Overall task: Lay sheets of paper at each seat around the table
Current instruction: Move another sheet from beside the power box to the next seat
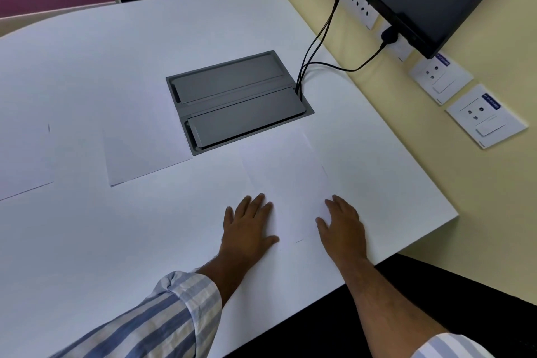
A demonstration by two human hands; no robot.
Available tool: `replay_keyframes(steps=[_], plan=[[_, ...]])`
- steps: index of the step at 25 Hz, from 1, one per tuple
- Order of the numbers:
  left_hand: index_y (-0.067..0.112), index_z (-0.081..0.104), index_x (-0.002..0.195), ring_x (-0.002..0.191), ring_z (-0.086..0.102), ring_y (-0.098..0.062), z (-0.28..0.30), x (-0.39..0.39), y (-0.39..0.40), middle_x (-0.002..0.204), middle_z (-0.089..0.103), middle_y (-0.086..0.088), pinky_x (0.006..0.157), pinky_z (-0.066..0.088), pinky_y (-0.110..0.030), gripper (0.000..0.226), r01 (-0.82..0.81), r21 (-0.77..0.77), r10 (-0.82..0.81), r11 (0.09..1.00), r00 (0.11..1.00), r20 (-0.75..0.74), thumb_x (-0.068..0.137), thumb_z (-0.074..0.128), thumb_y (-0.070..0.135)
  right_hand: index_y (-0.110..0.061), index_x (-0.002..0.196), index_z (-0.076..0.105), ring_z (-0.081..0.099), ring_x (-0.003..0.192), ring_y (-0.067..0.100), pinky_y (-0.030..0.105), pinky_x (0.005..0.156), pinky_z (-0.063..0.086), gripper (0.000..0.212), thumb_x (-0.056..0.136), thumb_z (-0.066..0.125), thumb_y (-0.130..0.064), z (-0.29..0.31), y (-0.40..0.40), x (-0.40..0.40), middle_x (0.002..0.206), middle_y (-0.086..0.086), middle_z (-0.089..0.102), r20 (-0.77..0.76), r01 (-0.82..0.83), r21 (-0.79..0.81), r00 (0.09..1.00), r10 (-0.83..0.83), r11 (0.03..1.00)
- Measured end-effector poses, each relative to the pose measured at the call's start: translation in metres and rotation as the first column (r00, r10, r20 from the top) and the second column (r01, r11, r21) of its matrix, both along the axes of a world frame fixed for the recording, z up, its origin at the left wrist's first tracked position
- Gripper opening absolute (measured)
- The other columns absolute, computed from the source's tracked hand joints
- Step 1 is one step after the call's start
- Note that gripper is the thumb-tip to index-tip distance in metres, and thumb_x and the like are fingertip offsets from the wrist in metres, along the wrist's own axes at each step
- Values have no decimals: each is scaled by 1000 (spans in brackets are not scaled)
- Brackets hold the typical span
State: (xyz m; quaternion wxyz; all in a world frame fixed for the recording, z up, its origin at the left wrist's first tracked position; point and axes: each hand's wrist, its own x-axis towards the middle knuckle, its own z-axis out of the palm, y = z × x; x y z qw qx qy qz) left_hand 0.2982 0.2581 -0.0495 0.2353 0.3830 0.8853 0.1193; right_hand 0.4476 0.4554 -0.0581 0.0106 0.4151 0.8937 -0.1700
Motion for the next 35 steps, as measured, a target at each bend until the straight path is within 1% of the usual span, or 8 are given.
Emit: replay_keyframes(steps=[8, 15, 22, 25, 28, 31, 33, 35], plan=[[37, 15, 163, 161, -1, -24, 5, -6, 6, 174, -1, 13, 126, 6, -60, 86, 24, -62, -22, 998, 999, 32, 93, 58, 61, -13, 139, 63, 45, 144, 25, 44, 114, 45, 50, 93, 76, -27, 0, 1, -3, 156, 4, 52, -45, 63, -44, 997, -65, 997], [36, 15, 163, 161, -1, -25, 6, -5, 7, 175, -1, 12, 126, 7, -62, 88, 26, -60, -24, 998, 999, 36, 92, 61, 59, -12, 138, 64, 46, 142, 26, 44, 114, 44, 50, 92, 77, -25, 0, 2, -5, 156, 4, 52, -59, 91, -76, 994, -96, 993], [35, 15, 163, 161, 0, -27, 6, -5, 8, 175, 1, 11, 126, 8, -63, 89, 19, -52, -17, 998, 999, 38, 92, 63, 57, -7, 138, 64, 46, 141, 30, 42, 118, 40, 49, 92, 78, -18, 1, 3, -7, 154, 10, 53, -100, 86, -102, 990, -97, 991], [36, 5, 164, 161, 1, -25, 5, -4, 4, 175, -4, 11, 127, 7, -62, 95, 5, -4, -5, 1000, 999, 46, 92, 64, 57, -8, 137, 65, 47, 141, 32, 43, 118, 41, 49, 92, 79, -18, 2, 2, -7, 153, 12, 52, -135, 95, -125, 985, -112, 988], [37, 0, 165, 161, 7, -20, 1, -2, -9, 175, -3, 14, 128, 9, -58, 99, -10, 96, 4, 995, 998, 68, 91, 63, 60, -9, 133, 67, 53, 136, 32, 42, 114, 44, 44, 91, 79, -17, 10, 3, -1, 147, 12, 56, -246, 123, -118, 958, -149, 985], [35, 11, 165, 159, 15, -16, 5, 0, -28, 174, 9, 14, 129, 18, -48, 92, -49, 199, 31, 979, 995, 94, 92, 61, 59, -11, 129, 68, 56, 130, 30, 41, 109, 48, 39, 92, 79, -19, 27, 2, -3, 141, 9, 59, -310, 120, -112, 939, -149, 986], [32, 20, 164, 157, 19, -14, 17, 1, -40, 172, 18, 12, 128, 24, -39, 85, -95, 255, 73, 962, 993, 96, 93, 61, 58, -13, 127, 69, 56, 129, 27, 38, 108, 48, 37, 92, 79, -22, 39, -3, -8, 139, 7, 60, -320, 98, -123, 938, -133, 988], [30, 28, 162, 156, 22, -13, 34, -3, -52, 170, 26, 10, 127, 26, -35, 79, -136, 290, 117, 947, 990, 82, 94, 61, 54, -14, 122, 70, 57, 127, 28, 41, 103, 52, 33, 92, 79, -21, 50, -11, -13, 136, 6, 62, -312, 74, -121, 944, -108, 990]])
